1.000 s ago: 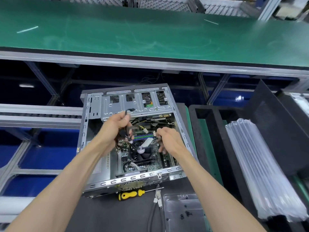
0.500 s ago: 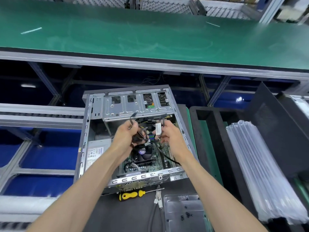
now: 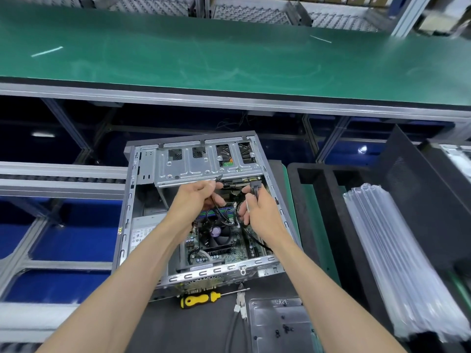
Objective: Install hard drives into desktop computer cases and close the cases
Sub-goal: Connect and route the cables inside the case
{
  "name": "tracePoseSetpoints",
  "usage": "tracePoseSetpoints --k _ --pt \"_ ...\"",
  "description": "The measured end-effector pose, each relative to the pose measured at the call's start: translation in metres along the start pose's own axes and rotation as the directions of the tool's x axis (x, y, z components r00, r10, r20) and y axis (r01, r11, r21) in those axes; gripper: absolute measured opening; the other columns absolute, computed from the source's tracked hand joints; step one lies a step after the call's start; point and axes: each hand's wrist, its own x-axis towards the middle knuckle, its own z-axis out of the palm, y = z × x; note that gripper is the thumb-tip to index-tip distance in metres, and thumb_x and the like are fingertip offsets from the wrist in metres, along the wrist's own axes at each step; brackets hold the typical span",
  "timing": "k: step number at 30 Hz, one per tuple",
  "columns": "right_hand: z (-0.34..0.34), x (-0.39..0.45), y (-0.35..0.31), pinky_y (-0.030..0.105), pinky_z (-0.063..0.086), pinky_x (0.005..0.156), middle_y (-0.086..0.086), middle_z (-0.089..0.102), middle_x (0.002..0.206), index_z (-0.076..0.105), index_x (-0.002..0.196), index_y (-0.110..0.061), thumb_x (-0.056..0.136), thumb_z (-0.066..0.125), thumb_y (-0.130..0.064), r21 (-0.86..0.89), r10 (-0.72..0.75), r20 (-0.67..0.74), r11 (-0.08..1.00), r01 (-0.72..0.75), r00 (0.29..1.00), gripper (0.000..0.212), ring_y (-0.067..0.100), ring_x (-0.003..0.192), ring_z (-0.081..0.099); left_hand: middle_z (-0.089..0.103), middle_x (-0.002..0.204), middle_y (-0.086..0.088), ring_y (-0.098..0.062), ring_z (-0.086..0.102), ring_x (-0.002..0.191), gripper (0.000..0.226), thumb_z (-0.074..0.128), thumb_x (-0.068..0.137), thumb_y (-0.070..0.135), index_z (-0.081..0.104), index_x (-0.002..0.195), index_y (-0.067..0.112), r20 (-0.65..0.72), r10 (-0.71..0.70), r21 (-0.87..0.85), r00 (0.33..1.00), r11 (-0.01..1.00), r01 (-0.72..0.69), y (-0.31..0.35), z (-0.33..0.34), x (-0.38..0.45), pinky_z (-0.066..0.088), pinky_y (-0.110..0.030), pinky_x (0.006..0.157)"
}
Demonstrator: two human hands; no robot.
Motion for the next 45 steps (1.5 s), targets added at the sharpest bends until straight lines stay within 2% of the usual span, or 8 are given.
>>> tracePoseSetpoints --k 3,8,11,13,16,24,29,45 --pt "0.001 0.001 0.0 0.031 0.047 0.057 -0.003 0.063 0.064 0.049 0.109 -0.026 0.109 0.032 -0.028 0.0 -0.025 0.025 1.0 0.025 0.999 0.017 0.013 0.048 0.048 0.076 0.073 -0.004 -0.011 0.07 0.065 0.029 0.051 0.104 0.029 0.073 0.094 0.015 -0.059 0.013 0.365 0.998 0.931 0.01 0.005 0.004 0.005 0.05 -0.028 0.068" --pt "0.0 0.002 0.003 0.032 0.05 0.061 -0.003 0.062 0.064 0.055 0.108 -0.021 0.11 0.033 -0.028 0.14 0.046 0.054 0.989 -0.053 0.997 0.024 0.012 0.048 0.05 0.06 0.123 -0.012 -0.032 0.053 0.117 0.045 0.063 0.081 0.003 0.061 0.124 0.013 -0.01 0.341 0.969 0.94 0.234 -0.074 0.006 0.022 -0.001 0.041 -0.042 0.097" --pt "0.0 0.003 0.004 0.033 0.05 0.062 -0.002 0.063 0.067 0.056 0.104 -0.015 0.109 0.036 -0.028 0.167 0.073 0.077 0.982 -0.085 0.994 0.024 0.014 0.052 0.05 0.069 0.116 0.001 -0.016 0.061 0.108 0.037 0.065 0.086 0.009 0.069 0.119 0.025 0.079 0.38 0.822 0.922 0.498 -0.276 0.01 0.035 -0.005 0.046 -0.031 0.095" --pt "0.0 0.004 0.005 0.031 0.049 0.06 -0.003 0.063 0.068 0.056 0.103 -0.01 0.109 0.037 -0.029 0.137 0.091 0.087 0.985 -0.103 0.992 0.028 0.013 0.053 0.052 0.075 0.077 0.004 -0.008 0.068 0.074 0.013 0.061 0.096 0.032 0.074 0.094 0.035 0.122 0.171 0.534 0.978 0.819 -0.209 0.016 0.04 -0.002 0.05 -0.021 0.073" --pt "0.001 0.006 0.007 0.024 0.046 0.052 0.001 0.066 0.071 0.056 0.107 -0.005 0.109 0.038 -0.028 0.196 0.149 0.108 0.966 -0.168 0.983 0.029 0.013 0.052 0.053 0.07 0.067 -0.011 -0.013 0.068 0.067 0.018 0.066 0.097 0.028 0.077 0.085 0.019 0.145 0.022 0.203 0.989 0.978 -0.052 0.013 0.044 0.011 0.046 -0.007 0.065" --pt "0.012 0.017 0.009 0.027 0.043 0.045 0.009 0.066 0.073 0.061 0.109 -0.011 0.109 0.039 -0.027 0.387 0.433 0.097 0.813 -0.435 0.896 0.027 0.013 0.047 0.053 0.078 0.078 0.007 -0.004 0.07 0.078 0.012 0.08 0.085 0.011 0.08 0.077 0.02 -0.118 -0.172 -0.086 0.978 0.983 0.162 -0.005 0.069 0.023 0.055 -0.02 0.07" --pt "0.015 0.025 0.011 0.022 0.037 0.04 -0.001 0.064 0.055 0.064 0.096 -0.016 0.108 0.042 -0.029 0.318 0.438 0.025 0.849 -0.422 0.899 0.029 0.01 0.042 0.048 0.075 0.069 -0.001 -0.005 0.063 0.049 0.018 0.08 0.082 0.009 0.08 0.066 0.018 -0.159 -0.188 -0.178 0.969 0.971 0.159 -0.005 0.071 0.027 0.047 -0.016 0.044" --pt "0.016 0.036 0.018 0.021 0.033 0.041 -0.005 0.059 0.055 0.063 0.084 -0.015 0.107 0.04 -0.032 0.2 0.372 -0.011 0.91 -0.363 0.928 0.037 0.008 0.043 0.045 0.064 0.06 -0.009 -0.014 0.054 0.044 0.008 0.076 0.082 0.006 0.08 0.076 0.01 -0.155 -0.156 -0.225 0.976 0.967 0.118 -0.011 0.071 0.035 0.045 -0.018 0.041"
